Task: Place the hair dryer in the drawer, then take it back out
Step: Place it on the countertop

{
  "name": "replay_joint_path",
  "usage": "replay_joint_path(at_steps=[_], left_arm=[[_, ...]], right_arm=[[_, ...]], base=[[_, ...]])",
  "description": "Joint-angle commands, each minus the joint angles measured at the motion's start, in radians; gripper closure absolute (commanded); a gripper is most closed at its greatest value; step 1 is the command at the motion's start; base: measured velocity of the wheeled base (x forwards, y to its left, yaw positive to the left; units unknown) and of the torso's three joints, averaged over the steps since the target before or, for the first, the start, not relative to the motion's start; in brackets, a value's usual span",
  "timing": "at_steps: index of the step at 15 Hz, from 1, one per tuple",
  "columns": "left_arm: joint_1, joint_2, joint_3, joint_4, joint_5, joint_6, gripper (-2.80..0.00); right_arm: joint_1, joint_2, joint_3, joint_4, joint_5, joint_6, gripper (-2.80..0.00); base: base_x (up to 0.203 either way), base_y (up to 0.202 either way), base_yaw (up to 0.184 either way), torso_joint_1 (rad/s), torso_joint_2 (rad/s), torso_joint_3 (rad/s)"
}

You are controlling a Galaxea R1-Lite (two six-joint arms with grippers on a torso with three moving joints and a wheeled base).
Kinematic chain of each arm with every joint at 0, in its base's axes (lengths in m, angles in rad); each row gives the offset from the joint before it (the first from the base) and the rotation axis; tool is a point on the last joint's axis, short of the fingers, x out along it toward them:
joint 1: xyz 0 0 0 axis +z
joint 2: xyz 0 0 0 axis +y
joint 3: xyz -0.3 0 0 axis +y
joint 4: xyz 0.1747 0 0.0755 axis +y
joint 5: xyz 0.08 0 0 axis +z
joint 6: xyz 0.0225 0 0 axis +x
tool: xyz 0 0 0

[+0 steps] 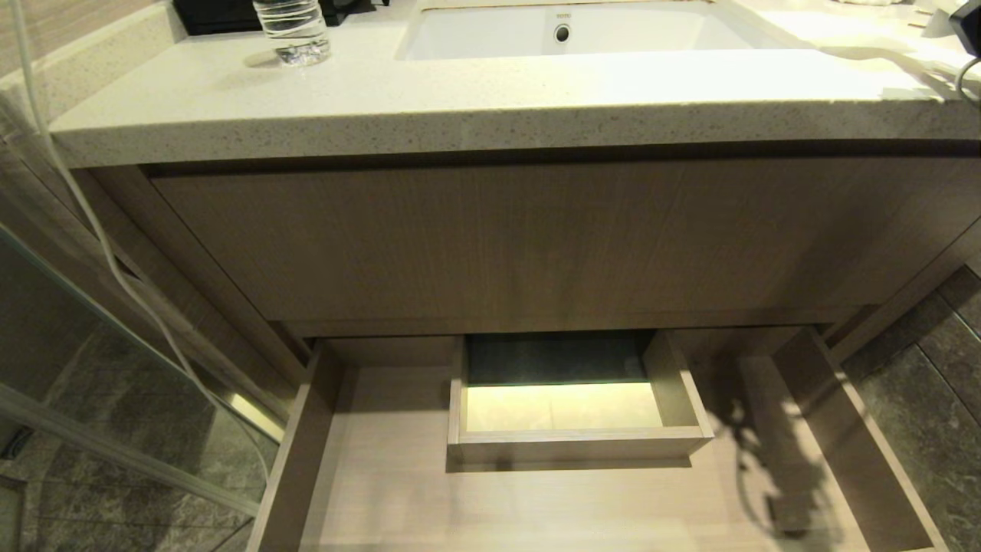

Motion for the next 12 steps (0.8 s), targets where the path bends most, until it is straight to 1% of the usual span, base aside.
replay_joint_path(at_steps=[1, 12], left_arm=[[0.000, 0.000, 0.000, 0.000, 0.000, 0.000, 0.00], [0.000, 0.001, 0.000, 0.000, 0.000, 0.000, 0.00]], right_arm=[[0.004, 0.007, 0.001, 0.000, -0.002, -0.005, 0.00], [0.006, 0.028, 0.000, 0.009, -0.003, -0.008, 0.00]], base=[[0.000, 0.000, 0.000, 0.000, 0.00, 0.000], [0.000, 0.000, 0.000, 0.000, 0.00, 0.000]])
